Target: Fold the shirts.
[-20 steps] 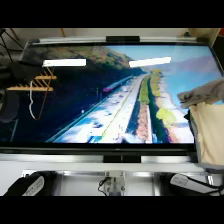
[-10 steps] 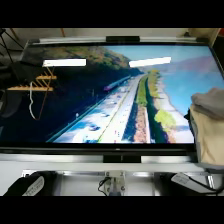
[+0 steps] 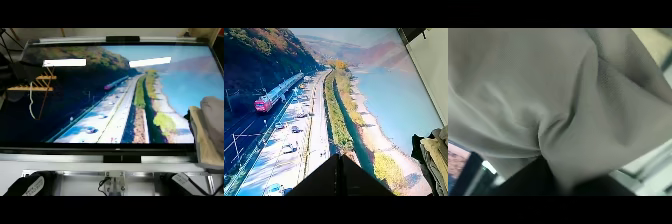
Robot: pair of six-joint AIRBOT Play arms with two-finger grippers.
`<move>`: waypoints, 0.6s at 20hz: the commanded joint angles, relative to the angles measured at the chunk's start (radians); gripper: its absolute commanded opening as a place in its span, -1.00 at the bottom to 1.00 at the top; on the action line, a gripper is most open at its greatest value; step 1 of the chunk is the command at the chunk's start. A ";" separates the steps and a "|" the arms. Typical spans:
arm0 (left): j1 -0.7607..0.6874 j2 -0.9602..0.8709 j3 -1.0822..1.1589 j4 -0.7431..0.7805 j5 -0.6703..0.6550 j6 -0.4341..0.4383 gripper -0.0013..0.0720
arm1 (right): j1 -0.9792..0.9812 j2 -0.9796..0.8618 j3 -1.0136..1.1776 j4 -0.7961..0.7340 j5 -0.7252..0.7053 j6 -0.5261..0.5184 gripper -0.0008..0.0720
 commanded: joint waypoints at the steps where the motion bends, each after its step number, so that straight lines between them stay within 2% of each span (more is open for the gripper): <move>1: -0.001 0.000 0.000 0.000 0.000 0.000 -0.87 | -0.010 0.016 -0.086 -0.099 -0.040 -0.043 0.84; 4: -0.001 -0.006 0.000 0.000 0.004 0.000 -0.88 | -0.010 0.015 -0.033 -0.016 -0.138 -0.086 0.85; 7: -0.010 -0.038 0.006 0.055 0.036 -0.003 -0.88 | 0.072 0.016 0.136 0.064 -0.310 -0.100 0.85; 9: -0.067 -0.093 0.052 0.254 0.022 -0.081 -0.89 | 0.233 0.015 0.239 0.061 -0.425 -0.118 0.85; 11: -0.195 -0.182 0.134 0.616 -0.058 -0.220 -0.89 | 0.443 0.015 0.265 0.051 -0.489 -0.096 0.84; 12: -0.274 -0.235 0.177 0.820 -0.137 -0.281 -0.89 | 0.553 0.006 0.265 0.037 -0.483 -0.047 0.84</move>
